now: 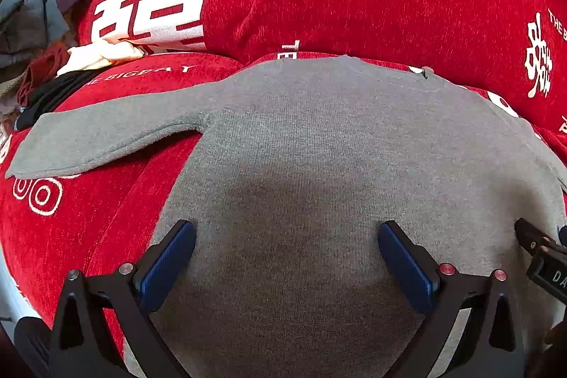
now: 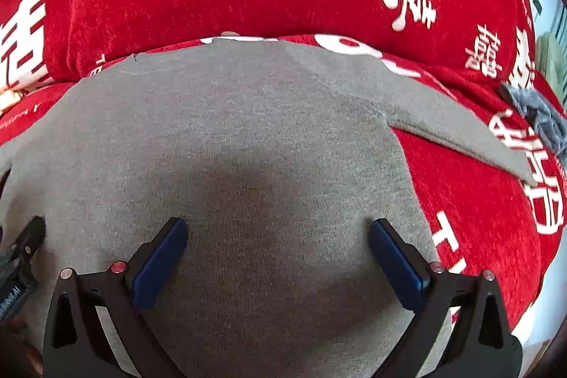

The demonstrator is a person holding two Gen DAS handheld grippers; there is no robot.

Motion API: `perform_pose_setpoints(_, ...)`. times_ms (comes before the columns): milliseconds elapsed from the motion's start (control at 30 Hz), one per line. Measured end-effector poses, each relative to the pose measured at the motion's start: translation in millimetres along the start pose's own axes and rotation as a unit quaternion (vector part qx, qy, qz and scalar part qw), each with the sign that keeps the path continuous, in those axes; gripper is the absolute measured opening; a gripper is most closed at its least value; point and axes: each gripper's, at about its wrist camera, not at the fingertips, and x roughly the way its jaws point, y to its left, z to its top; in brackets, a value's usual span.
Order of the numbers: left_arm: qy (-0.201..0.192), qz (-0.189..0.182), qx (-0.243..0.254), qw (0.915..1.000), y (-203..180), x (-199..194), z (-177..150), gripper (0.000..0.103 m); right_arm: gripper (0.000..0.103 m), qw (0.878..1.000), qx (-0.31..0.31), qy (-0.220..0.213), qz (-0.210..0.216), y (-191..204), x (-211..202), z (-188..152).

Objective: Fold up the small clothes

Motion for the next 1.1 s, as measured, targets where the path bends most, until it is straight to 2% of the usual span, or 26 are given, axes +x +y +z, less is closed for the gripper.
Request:
perform_pose_setpoints(133,0.0,0.0,0.0,1.0,0.2,-0.3,-0.6,0.103,0.102,1.0,0.002,0.018,-0.006,1.8,1.3,4.6)
perform_pose_setpoints(567,0.005,0.005,-0.007,0.9999,-0.5,-0.5,-0.1,0.103,0.102,1.0,0.001,0.0,-0.002,1.4,-0.3,-0.6)
perform_pose_setpoints(767,0.018,0.008,-0.008,0.9998,-1.1,0.9,2.5,0.103,0.102,1.0,0.007,0.015,-0.002,0.9,0.6,2.6)
perform_pose_setpoints(1100,0.039,0.006,-0.005,0.9992,0.0,2.8,5.4,0.103,0.102,1.0,0.013,-0.003,0.0,0.2,0.8,-0.6)
